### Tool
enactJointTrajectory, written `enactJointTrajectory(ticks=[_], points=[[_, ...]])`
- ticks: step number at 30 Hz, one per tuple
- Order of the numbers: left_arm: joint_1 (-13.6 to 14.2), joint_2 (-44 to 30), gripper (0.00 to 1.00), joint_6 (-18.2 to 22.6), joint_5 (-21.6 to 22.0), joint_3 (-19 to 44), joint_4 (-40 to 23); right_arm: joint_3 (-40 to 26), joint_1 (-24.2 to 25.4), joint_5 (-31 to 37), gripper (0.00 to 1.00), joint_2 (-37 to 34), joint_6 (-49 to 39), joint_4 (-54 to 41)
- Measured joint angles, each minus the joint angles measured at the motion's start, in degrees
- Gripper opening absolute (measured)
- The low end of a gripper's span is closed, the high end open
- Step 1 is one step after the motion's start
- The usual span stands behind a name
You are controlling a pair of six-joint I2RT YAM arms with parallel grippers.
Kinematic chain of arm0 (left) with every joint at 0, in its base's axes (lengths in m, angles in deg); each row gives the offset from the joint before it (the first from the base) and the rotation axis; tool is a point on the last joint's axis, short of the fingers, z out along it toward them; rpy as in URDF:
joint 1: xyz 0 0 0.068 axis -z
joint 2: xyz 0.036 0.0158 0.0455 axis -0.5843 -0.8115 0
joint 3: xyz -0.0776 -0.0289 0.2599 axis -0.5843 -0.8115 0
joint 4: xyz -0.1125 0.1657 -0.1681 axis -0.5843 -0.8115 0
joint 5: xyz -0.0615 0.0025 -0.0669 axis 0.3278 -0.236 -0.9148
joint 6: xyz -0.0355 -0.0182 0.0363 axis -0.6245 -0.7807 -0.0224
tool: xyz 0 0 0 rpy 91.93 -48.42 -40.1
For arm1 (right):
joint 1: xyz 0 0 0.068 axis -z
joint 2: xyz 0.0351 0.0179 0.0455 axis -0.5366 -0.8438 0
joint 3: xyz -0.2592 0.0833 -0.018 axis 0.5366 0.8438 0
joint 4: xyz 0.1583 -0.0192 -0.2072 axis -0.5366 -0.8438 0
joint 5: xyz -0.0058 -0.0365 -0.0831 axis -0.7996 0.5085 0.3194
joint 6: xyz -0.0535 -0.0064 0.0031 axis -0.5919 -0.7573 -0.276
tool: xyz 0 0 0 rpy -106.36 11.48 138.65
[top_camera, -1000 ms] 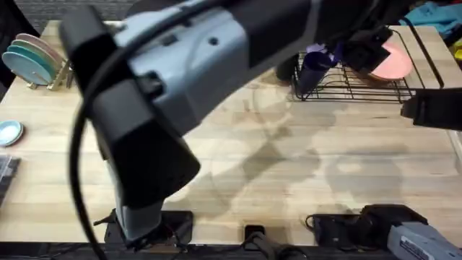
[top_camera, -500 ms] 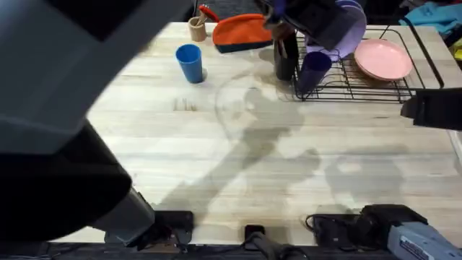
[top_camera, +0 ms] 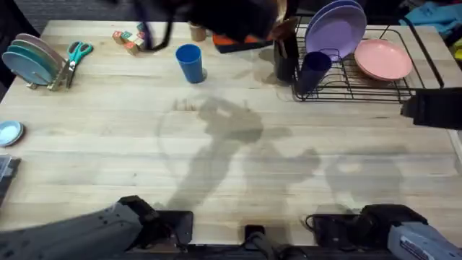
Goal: Pick up the cup on the table and put them onto the rack.
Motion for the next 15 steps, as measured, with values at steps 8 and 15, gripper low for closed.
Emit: enactJointTrajectory(ticks=[8,15], points=[[-7.63,24.14,0.991,0.08,5.49,-14.51,-3.38,0.0,0.0,-6.01,0.992,0.0,0.04,6.63],[-13.07,25.17,0.991,-2.37,6.5,-14.95,-7.54,0.0,0.0,-8.19,0.992,-0.04,0.02,7.44]])
